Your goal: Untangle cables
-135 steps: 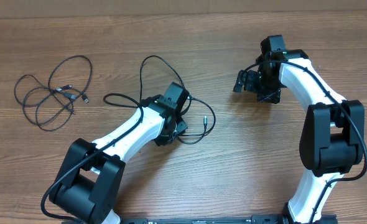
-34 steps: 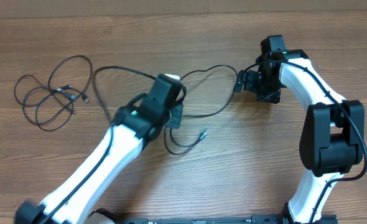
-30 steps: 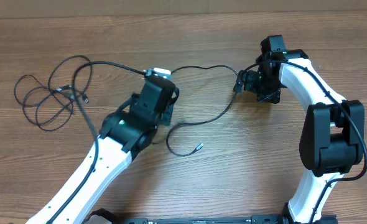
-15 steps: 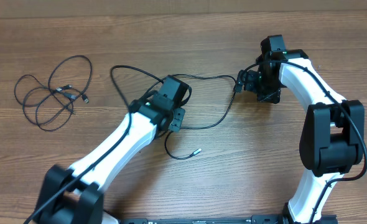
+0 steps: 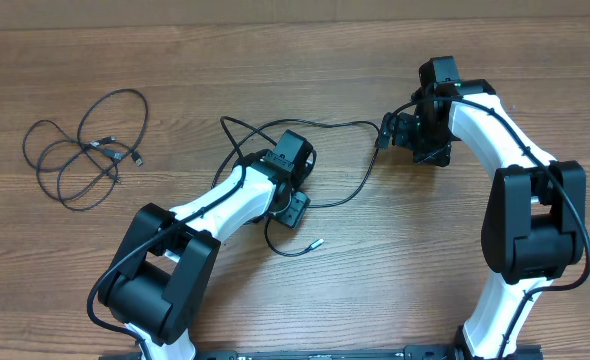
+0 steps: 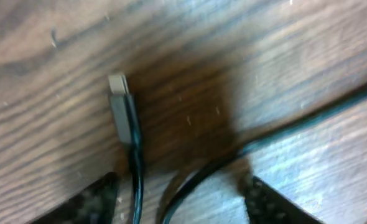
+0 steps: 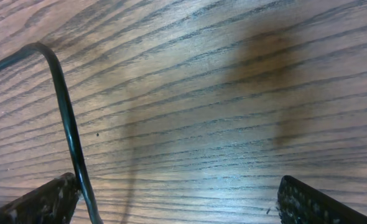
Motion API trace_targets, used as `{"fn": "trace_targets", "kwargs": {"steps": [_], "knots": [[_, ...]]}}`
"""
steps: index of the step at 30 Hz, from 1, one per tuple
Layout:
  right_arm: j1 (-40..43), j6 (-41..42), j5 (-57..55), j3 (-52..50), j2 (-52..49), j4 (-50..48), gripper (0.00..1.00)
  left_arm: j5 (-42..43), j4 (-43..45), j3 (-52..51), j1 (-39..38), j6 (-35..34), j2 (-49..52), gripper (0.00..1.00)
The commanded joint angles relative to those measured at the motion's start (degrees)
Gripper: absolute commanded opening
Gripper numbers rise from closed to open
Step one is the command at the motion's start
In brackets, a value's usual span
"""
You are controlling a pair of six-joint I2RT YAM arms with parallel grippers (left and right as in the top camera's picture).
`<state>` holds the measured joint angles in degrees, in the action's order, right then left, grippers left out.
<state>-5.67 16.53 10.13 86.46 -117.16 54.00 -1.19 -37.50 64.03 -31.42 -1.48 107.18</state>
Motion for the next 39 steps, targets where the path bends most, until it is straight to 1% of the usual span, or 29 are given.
{"fn": "trace_targets", "kwargs": {"steps": [1,2,3,4,5,12,15,17,22,25,29,30,33,38,39], "knots": [[-0.04,0.17,0.26,-0.26,1.86,-0.15,1.00,0.83,-2.84,0.22,0.02,3.96,0.98,0.52],[-0.04,0.17,0.26,-0.26,1.86,-0.15,1.00,0.83,-3.54,0.20,0.00,4.31,1.07,0.42],[-0.04,0.17,0.26,-0.26,1.86,-0.15,1.00,0.81,-3.85,0.20,0.00,4.31,1.11,0.28],[-0.04,0.17,0.26,-0.26,1.86,-0.15,1.00,0.81,-3.91,0.20,0.00,4.28,1.11,0.09],[-0.04,0.20,0.26,-0.26,1.86,-0.15,1.00,0.87,-3.87,0.20,0.00,4.15,1.11,0.04],[-0.04,0.17,0.26,-0.26,1.86,-0.15,1.00,0.44,-2.60,0.90,0.31,2.16,-0.50,0.04],[-0.04,0.17,0.26,-0.26,1.86,-0.15,1.00,-7.28,-2.29,1.11,1.27,-2.71,-4.22,0.04],[-0.04,0.17,0.26,-0.26,1.86,-0.15,1.00,-16.28,-2.69,1.11,2.93,-6.51,-7.91,0.04],[-0.04,0.20,0.26,-0.26,1.86,-0.15,1.00,-20.22,-2.80,1.11,4.94,-6.43,-16.20,0.04],[-0.04,0.17,0.26,-0.26,1.86,-0.15,1.00,-25.90,0.28,1.11,4.94,-6.25,-21.07,0.04],[-0.04,0.17,0.26,-0.26,1.86,-0.15,1.00,-32.09,3.54,1.11,5.40,-6.23,-23.10,0.04],[-0.04,0.17,0.26,-0.26,1.86,-0.15,1.00,-32.11,4.81,1.11,5.97,-6.25,-23.08,0.04],[-0.04,0.17,0.26,-0.26,1.86,-0.15,1.00,-31.39,3.76,1.09,6.73,-6.25,-23.08,0.04],[-0.04,0.17,0.26,-0.26,1.86,-0.15,1.00,-27.63,-1.86,0.94,7.89,-6.56,-21.94,0.04],[-0.04,0.17,0.26,-0.26,1.86,-0.15,1.00,-27.54,-3.76,0.94,8.09,-7.93,-21.42,0.05]]}}
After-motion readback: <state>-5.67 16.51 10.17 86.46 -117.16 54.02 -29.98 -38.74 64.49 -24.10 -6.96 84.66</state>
